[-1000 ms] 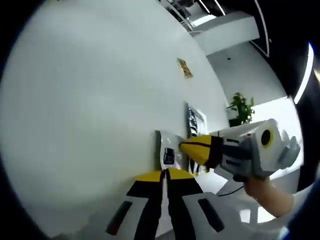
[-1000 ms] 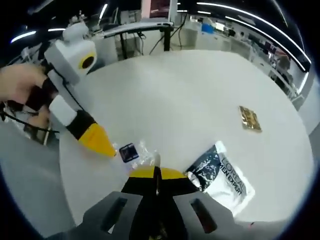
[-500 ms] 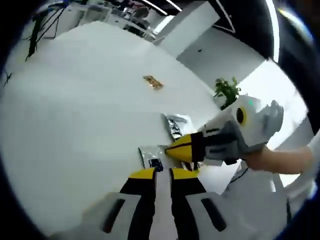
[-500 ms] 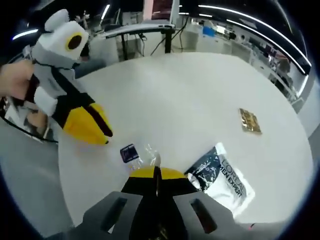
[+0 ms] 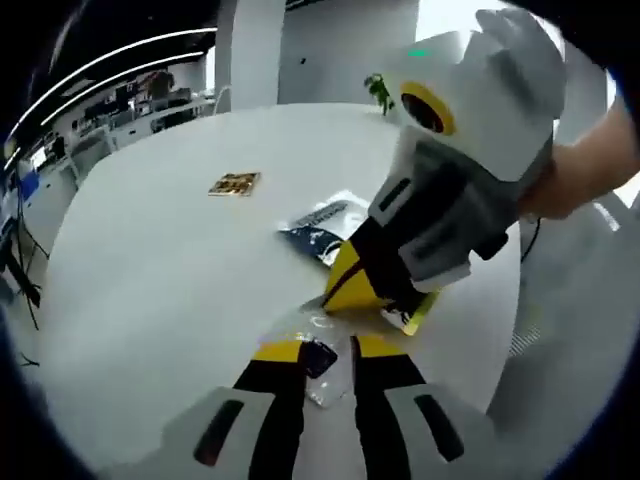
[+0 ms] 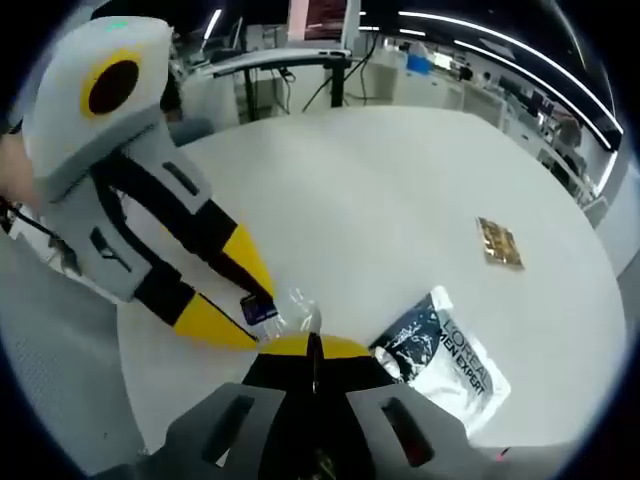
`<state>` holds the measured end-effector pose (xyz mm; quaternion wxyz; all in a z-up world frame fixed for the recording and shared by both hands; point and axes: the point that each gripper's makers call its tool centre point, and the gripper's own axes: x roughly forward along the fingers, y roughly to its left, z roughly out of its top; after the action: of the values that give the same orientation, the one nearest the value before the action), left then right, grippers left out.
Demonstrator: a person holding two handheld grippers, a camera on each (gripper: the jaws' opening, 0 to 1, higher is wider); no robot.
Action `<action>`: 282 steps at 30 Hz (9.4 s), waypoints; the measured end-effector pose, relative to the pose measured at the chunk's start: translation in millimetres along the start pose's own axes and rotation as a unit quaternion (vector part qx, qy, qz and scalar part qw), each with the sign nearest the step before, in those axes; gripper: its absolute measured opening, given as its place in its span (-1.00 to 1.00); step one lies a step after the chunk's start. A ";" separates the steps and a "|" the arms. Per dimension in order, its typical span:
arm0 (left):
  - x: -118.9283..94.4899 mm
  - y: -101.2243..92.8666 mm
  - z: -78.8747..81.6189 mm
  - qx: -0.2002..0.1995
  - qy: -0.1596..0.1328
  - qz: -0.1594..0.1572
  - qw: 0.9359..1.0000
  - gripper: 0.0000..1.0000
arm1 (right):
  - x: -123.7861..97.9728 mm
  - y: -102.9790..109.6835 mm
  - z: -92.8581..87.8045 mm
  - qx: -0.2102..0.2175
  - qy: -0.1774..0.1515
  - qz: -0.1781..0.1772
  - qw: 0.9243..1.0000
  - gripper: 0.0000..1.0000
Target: Arrange the skincare products in the storage area until every visible bottle or jar stands upright without overlapping.
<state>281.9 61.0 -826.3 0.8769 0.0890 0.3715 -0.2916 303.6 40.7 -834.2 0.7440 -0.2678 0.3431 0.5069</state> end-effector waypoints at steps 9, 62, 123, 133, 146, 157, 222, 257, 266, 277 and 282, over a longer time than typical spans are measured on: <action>4.3 8.0 -2.9 0.000 0.022 0.008 1.000 -0.72 | 0.2 0.0 -0.2 0.003 0.000 0.001 1.000 -0.98; -2.6 -2.0 7.0 0.025 0.025 0.003 0.999 -0.53 | -31.0 10.7 4.4 -0.011 -0.052 0.008 0.999 -0.63; -69.2 -39.4 10.3 -0.026 0.015 0.033 0.999 0.34 | -184.5 3.0 -78.9 0.134 -0.108 -0.062 0.983 0.60; -86.8 -29.1 14.2 -0.046 -0.001 0.055 0.997 0.41 | -201.5 -2.0 -92.7 0.152 -0.103 -0.079 0.980 0.78; -105.5 -29.5 9.7 -0.080 -0.016 0.070 0.994 0.53 | -237.6 -27.5 -117.2 0.184 -0.113 -0.119 0.969 0.97; -114.3 -27.6 11.1 -0.090 -0.033 0.082 0.992 0.77 | -241.3 -22.9 -120.3 0.179 -0.111 -0.117 0.970 0.99; -40.7 2.5 74.3 -0.041 -0.004 0.038 0.998 0.91 | -231.8 -26.3 -133.1 0.192 -0.084 -0.118 0.971 0.99; 68.3 66.2 107.8 -0.015 0.061 0.008 0.998 0.86 | -235.8 -33.6 -138.0 0.235 -0.087 -0.131 0.959 0.98; 84.4 78.9 117.1 -0.009 0.072 0.011 0.997 0.85 | -235.2 -34.4 -139.7 0.241 -0.088 -0.129 0.958 0.96; 104.3 82.1 140.2 0.015 0.071 0.002 0.997 0.73 | -233.9 -34.5 -142.4 0.247 -0.085 -0.126 0.957 0.95; 116.9 89.0 145.6 0.017 0.090 0.001 0.996 0.69 | -233.4 -33.9 -143.5 0.250 -0.084 -0.126 0.956 0.95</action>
<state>485.3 27.1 -810.9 0.8386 0.1301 0.4438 -0.2878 242.6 -211.2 -739.1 0.8710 -0.0712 0.3589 0.3280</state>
